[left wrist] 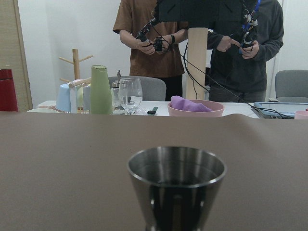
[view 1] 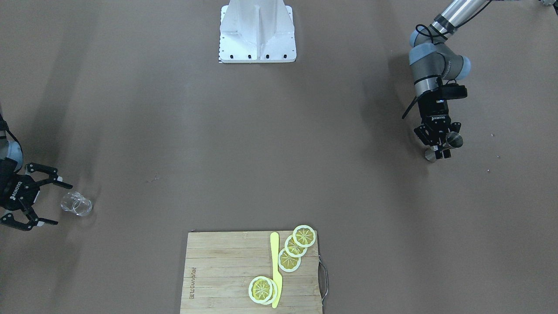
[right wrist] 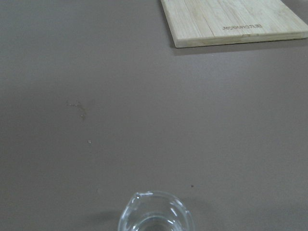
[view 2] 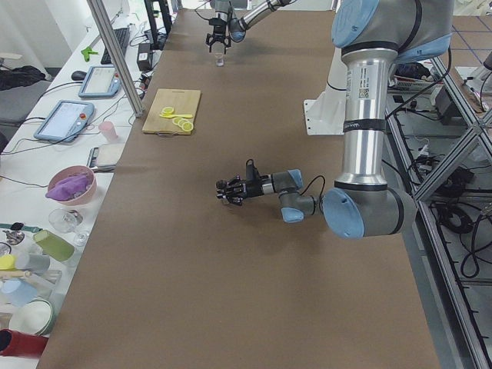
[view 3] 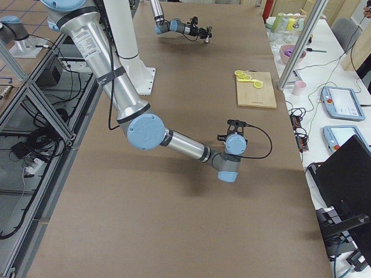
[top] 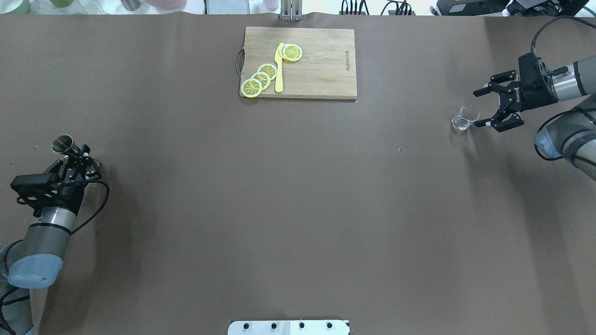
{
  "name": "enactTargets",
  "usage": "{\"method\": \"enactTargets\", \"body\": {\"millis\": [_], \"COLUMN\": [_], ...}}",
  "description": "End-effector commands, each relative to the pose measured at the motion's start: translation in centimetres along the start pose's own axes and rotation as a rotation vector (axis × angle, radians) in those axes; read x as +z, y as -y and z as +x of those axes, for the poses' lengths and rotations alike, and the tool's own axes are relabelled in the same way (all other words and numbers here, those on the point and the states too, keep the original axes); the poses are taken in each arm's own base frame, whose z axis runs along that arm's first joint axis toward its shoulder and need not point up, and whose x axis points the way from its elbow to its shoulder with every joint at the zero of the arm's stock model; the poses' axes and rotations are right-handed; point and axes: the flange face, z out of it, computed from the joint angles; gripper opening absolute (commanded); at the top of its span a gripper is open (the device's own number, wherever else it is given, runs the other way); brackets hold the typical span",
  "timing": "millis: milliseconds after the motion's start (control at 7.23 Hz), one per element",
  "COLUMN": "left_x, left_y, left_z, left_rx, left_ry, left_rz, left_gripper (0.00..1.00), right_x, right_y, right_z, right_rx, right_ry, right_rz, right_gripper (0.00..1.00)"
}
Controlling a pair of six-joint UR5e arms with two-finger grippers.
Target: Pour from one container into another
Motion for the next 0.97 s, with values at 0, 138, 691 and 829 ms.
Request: {"method": "enactTargets", "body": {"millis": [0, 138, 691, 829], "left_x": [0.3, 0.8, 5.1, 7.1], "left_y": [2.4, 4.6, 15.1, 17.9], "left_z": [1.2, 1.9, 9.6, 12.7], "left_rx": [0.018, 0.052, 0.177, 0.193], "left_ry": [-0.012, -0.023, -0.100, -0.114], "left_rz": [0.005, 0.002, 0.024, 0.035], "left_gripper": [0.00, 0.00, 0.00, 0.00], "right_x": [0.1, 0.7, 0.9, 1.1], "right_y": [0.1, 0.1, -0.5, -0.1], "right_z": [-0.2, -0.4, -0.5, -0.2], "right_rx": [-0.037, -0.039, -0.033, -0.032], "right_ry": [0.023, 0.030, 0.038, 0.038], "right_rz": [0.001, 0.001, -0.009, -0.009], "right_gripper": [0.99, 0.99, 0.94, 0.93]}}
